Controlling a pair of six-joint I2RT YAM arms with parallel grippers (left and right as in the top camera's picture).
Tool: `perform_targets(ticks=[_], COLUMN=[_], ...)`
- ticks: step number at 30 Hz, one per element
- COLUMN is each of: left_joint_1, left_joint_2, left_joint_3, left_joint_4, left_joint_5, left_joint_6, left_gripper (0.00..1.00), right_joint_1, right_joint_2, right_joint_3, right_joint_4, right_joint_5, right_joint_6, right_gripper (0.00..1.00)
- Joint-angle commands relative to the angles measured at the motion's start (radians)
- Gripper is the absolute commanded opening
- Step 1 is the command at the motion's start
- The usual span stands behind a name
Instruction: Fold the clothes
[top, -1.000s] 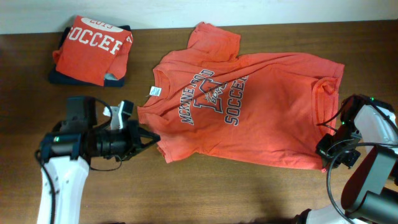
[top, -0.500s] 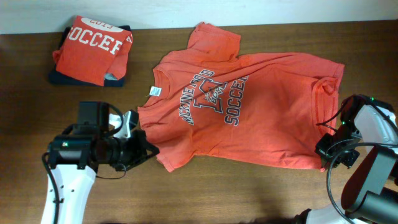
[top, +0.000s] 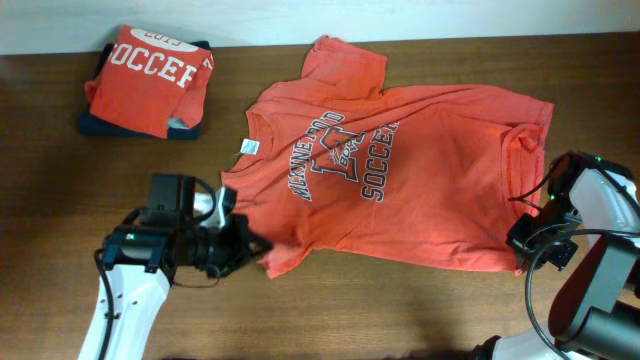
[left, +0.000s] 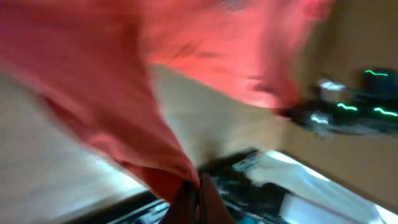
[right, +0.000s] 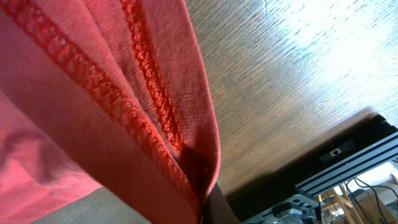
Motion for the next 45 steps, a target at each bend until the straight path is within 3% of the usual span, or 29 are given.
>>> perform_targets(ticks=[1,15,21,32,39,45], left_joint_1=[-0.004,-0.08,-0.157,-0.154,-0.154,-0.154], left_joint_2=[-0.006,-0.006,-0.006,-0.006,-0.006,-0.006], left_joint_3=[0.003,0.002,-0.006,-0.087,-0.164,-0.187], left_joint_4=[0.083,0.062,0.027,-0.024,-0.016,-0.017], left_joint_5=[0.297,0.255,0.005,-0.502,-0.718,-0.745], left_joint_6=[-0.063,-0.153,-0.214,-0.217,-0.228,-0.228], left_gripper=[0.01,0.01,0.01,0.0,0.0,0.01], right_joint_1=[-0.006,-0.006,-0.006,-0.006,-0.006,-0.006], right_joint_2=[-0.009,-0.009,-0.009,-0.009,-0.009,-0.009], right_joint_3=[-0.005,-0.005,-0.005,-0.005,-0.005,-0.005], right_joint_4=[0.0,0.002,0.001,0.001,0.001,0.001], right_joint_5=[-0.003,-0.029,-0.038,-0.045,-0.045,-0.045], right_joint_6=[0.012,0.012,0.012,0.011,0.011,0.011], right_gripper=[0.04,0.04,0.04,0.04,0.04,0.04])
